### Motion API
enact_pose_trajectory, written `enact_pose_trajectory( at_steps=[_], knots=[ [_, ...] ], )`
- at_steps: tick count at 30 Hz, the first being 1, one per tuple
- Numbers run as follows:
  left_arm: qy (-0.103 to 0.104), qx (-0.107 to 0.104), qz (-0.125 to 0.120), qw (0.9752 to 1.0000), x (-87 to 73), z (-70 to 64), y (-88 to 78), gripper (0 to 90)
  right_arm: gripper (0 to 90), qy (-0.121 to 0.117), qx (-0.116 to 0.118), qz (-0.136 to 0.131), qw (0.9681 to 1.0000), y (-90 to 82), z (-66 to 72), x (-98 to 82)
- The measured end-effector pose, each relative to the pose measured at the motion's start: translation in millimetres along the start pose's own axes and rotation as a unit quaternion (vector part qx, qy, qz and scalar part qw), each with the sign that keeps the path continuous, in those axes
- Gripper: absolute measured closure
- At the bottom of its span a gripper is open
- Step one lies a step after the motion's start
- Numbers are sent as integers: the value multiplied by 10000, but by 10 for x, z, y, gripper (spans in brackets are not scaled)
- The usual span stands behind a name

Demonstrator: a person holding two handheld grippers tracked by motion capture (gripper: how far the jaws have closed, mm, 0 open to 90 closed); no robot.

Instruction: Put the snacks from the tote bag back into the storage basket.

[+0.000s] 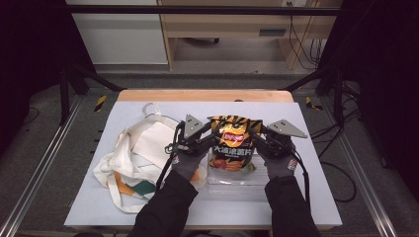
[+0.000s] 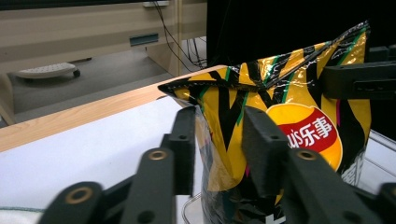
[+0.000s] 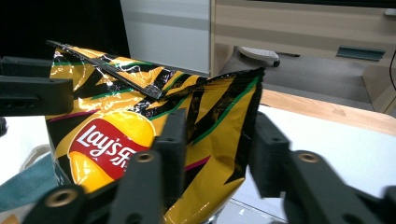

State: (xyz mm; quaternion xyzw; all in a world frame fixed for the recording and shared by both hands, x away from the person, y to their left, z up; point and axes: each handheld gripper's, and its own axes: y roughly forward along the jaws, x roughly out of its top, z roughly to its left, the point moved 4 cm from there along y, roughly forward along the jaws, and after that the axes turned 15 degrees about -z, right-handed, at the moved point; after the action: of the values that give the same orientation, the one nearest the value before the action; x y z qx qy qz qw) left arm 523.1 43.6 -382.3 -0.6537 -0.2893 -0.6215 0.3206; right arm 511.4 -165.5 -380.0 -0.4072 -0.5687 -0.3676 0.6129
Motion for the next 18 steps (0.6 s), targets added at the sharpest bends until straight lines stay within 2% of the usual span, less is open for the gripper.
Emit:
enact_pose_trajectory(
  at_steps=[2,7,18],
  knots=[
    [6,-24,21,10000,9,4,-7,545,504,-61,-6,-29,10000,4,5,-2],
    [-13,17,68,10000,44,32,-45,442,382,-99,17,-132,9999,-9,-6,17],
    [-94,-123,88,9998,154,162,-286,354,268,-67,234,-356,9991,-106,62,148]
  ],
)
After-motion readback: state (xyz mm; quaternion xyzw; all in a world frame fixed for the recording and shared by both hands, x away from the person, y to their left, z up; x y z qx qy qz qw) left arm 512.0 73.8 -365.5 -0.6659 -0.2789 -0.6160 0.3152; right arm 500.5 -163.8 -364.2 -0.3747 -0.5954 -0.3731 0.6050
